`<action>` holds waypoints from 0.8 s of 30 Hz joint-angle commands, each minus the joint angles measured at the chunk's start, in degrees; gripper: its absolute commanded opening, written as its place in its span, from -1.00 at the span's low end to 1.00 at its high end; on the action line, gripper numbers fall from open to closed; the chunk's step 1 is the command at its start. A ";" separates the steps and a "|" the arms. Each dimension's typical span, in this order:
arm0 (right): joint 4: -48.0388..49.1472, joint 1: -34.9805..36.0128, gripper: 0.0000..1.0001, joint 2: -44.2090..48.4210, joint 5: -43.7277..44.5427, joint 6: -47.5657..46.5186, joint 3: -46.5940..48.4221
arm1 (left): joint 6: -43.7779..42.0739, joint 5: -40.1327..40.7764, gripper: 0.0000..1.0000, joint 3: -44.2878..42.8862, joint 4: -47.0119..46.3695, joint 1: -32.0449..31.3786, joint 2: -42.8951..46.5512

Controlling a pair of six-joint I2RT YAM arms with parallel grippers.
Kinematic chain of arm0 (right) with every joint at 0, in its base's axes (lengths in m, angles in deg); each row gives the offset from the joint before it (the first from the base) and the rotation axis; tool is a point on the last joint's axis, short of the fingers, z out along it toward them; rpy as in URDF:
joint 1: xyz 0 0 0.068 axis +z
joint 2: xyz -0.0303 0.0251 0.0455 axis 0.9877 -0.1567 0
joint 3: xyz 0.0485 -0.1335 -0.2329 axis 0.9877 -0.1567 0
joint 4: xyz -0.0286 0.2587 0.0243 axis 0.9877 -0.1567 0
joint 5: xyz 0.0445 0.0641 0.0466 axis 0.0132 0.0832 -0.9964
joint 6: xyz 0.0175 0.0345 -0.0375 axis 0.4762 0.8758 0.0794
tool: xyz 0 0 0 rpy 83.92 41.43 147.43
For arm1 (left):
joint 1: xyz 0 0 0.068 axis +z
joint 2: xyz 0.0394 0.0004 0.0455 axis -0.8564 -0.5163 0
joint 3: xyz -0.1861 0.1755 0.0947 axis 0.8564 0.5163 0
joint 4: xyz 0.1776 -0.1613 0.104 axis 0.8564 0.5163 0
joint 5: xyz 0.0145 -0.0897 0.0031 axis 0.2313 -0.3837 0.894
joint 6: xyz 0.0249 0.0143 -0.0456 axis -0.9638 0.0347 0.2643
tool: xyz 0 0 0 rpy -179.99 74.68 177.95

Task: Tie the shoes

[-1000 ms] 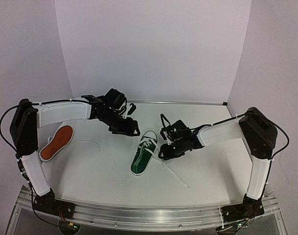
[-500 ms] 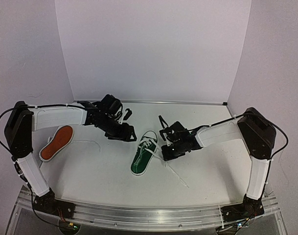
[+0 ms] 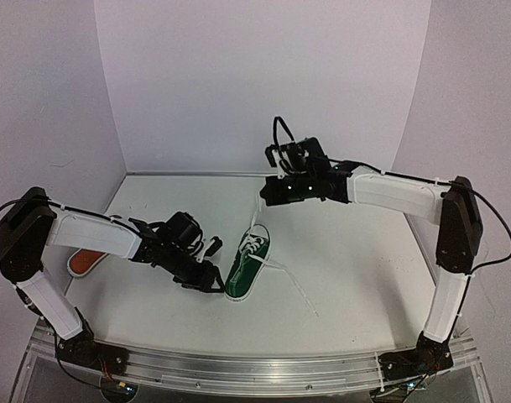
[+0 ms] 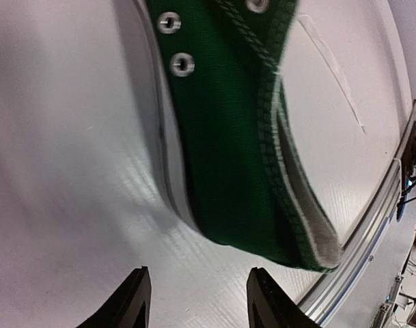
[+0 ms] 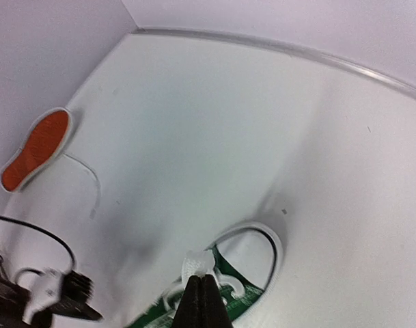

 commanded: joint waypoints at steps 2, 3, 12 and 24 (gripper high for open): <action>-0.24 1.36 -1.00 -7.91 -9.87 0.30 10.72 | 1.38 -4.92 -0.14 1.21 -12.75 -3.04 -2.33; -0.15 1.72 -1.00 -9.22 -10.71 0.66 12.33 | 1.34 -5.56 -0.18 1.53 -14.84 -3.75 -2.47; 0.26 2.76 -1.00 -21.77 -19.20 4.60 30.64 | 1.16 -7.25 -0.30 1.66 -25.74 -9.60 -6.42; 0.65 -0.49 0.50 -2.34 -20.03 1.67 7.37 | -1.98 -0.44 0.32 2.67 -19.06 -7.40 11.18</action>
